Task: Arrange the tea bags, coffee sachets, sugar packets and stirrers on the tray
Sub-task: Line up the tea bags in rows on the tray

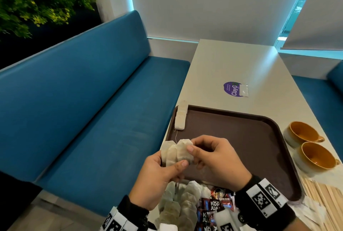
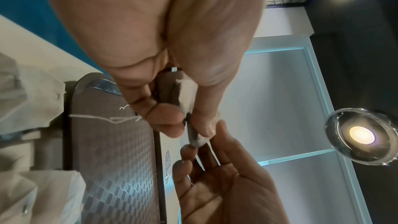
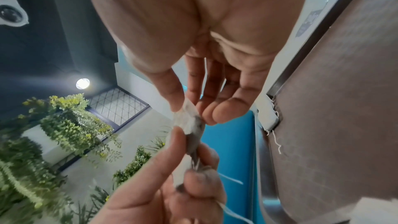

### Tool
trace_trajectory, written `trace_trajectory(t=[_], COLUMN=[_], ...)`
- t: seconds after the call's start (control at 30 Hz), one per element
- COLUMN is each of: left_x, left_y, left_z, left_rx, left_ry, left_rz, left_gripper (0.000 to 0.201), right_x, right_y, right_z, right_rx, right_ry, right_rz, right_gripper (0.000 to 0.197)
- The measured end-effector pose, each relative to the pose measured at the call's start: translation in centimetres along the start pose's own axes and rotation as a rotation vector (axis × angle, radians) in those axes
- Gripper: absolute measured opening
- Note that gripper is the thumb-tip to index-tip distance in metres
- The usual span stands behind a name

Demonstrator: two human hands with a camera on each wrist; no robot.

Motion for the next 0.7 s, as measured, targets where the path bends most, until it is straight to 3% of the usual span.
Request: trace_trajectory(t=[0.2, 0.37, 0.43, 0.6, 0.7], left_x=[0.2, 0.7, 0.8, 0.8, 0.9], left_y=[0.7, 2.8, 3.5, 4.3, 4.7], left_z=[-0.3, -0.9, -1.1, -1.2, -1.2], left_rx=[0.062, 0.002, -0.069, -0.169, -0.166], left_ry=[0.011, 0.009, 0.022, 0.071, 0.079], left_rz=[0.033, 0.149, 0.189, 0.216, 0.23], left_gripper=[0.025, 0.021, 0.011, 0.016, 0.015], right_x=[0.2, 2.1, 3.6, 8.4, 10.7], right_y=[0.4, 1.0, 1.6, 2.8, 1.8], right_z=[-0.5, 0.3, 1.1, 4.3, 5.0], right_rx=[0.006, 0.032, -0.031, -0.286, -0.33], right_ry=[0.007, -0.051, -0.077, -0.109, -0.125], right_rz=[-0.03, 0.017, 0.071, 0.201, 0.139], right_gripper=[0.013, 0.01, 0.01, 0.011, 0.01])
Point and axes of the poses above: each hand's wrist, its own x-axis towards the middle knuckle, its own y-axis out of the back of the hand, z = x × y, the point moved 8 cm from there along x, towards the middle knuckle, and after that the axes turned 11 degrees about -x, right-handed, at the moved point
